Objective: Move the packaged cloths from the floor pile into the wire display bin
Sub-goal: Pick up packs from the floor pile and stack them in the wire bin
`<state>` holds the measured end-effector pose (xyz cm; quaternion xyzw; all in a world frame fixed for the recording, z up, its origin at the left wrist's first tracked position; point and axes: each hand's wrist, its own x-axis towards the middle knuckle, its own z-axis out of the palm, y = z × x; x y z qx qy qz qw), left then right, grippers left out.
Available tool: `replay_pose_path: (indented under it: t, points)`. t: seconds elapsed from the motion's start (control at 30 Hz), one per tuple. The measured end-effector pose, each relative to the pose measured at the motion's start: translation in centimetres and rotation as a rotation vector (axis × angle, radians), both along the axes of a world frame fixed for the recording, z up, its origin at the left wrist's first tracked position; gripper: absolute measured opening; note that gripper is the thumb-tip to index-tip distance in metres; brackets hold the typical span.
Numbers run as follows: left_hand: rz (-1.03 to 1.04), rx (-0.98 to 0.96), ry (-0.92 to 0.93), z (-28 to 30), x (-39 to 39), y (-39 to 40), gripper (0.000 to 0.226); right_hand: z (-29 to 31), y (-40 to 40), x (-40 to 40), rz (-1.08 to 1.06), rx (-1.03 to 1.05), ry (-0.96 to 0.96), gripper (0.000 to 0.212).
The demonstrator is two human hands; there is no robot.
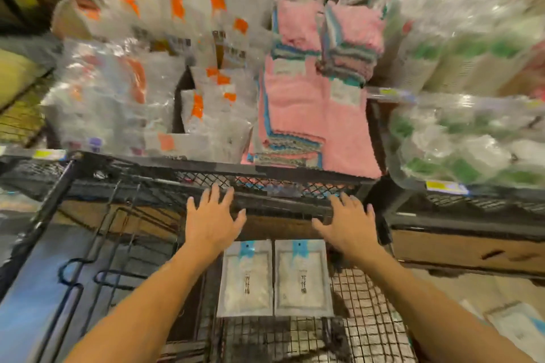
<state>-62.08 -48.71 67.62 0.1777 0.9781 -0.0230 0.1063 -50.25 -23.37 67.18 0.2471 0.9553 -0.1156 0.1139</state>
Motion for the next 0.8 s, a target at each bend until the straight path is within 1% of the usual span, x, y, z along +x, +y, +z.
replay_pose_path:
  t: [0.1, 0.23, 0.3, 0.4, 0.5, 0.6, 0.7, 0.8]
  points:
    - [-0.034, 0.044, 0.062, 6.4, 0.1, -0.1, 0.072, 5.7, 0.6, 0.7, -0.007, 0.040, 0.113, 0.079]
    - [-0.084, 0.104, 0.166, 13.4, 0.4, 0.2, 0.071, 13.4, 1.2, 2.7, -0.048, 0.128, 0.183, 0.079]
    - [-0.110, 0.131, 0.200, 16.2, 0.2, 0.7, 0.072, 16.9, 1.4, 4.4, -0.102, 0.158, 0.199, 0.081]
    - [-0.240, 0.161, 0.255, 19.9, 1.0, 1.9, 0.077, 20.6, 1.6, 8.5, -0.227, 0.192, 0.253, 0.078]
    - [-0.372, 0.191, 0.271, 22.5, 3.3, 4.1, 0.073, 23.3, 1.4, 14.2, -0.373, 0.203, 0.255, 0.084]
    - [-0.514, 0.225, 0.236, 23.7, 7.4, 7.3, 0.071, 25.0, 1.1, 21.4, -0.521, 0.194, 0.250, 0.088]
    - [-0.660, 0.249, 0.189, 24.0, 13.0, 10.2, 0.072, 25.7, 0.3, 29.5, -0.698, 0.215, 0.261, 0.085]
    - [-0.800, 0.277, 0.153, 24.3, 19.6, 12.9, 0.071, 25.7, -1.0, 38.2, -0.851, 0.245, 0.240, 0.087]
